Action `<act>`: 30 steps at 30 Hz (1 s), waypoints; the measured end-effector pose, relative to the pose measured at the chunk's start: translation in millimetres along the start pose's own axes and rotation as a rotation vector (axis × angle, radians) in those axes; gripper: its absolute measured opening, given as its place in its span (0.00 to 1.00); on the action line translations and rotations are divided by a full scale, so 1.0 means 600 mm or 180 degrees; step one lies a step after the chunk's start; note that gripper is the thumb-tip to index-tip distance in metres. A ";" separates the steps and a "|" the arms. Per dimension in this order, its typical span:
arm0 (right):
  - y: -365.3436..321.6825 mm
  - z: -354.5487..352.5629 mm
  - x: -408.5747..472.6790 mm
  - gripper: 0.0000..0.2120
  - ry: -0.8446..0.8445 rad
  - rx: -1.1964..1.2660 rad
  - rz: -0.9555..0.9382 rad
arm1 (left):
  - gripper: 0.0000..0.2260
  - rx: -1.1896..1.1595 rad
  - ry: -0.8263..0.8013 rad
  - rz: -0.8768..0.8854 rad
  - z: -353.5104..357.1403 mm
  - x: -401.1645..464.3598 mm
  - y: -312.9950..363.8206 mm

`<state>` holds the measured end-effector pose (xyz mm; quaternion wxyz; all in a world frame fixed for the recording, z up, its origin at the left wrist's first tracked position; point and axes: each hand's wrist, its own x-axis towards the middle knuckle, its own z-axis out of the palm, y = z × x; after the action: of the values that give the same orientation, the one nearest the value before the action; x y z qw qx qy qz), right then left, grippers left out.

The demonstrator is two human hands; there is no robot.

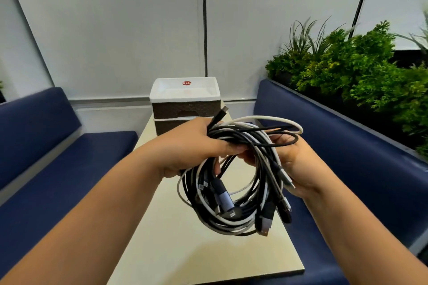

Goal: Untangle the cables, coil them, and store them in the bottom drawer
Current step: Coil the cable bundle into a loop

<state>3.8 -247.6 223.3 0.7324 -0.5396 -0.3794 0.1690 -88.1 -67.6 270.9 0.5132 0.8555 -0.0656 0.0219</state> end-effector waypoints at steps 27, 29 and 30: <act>0.049 -0.060 0.001 0.14 -0.0218 0.0847 0.1379 | 0.05 -0.0573 -0.0019 -0.0689 0.030 0.019 -0.054; 0.049 -0.068 -0.010 0.16 0.0548 0.0389 0.1236 | 0.05 -0.0603 0.0236 -0.0835 0.025 0.024 -0.068; 0.048 -0.070 -0.017 0.17 0.1170 -0.0025 0.1052 | 0.06 -0.0602 0.0397 -0.0905 0.022 0.028 -0.076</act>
<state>32.9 -271.7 187.7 0.7494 -0.6188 -0.1470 0.1840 -65.8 -59.3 226.5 0.5923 0.8011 0.0862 -0.0041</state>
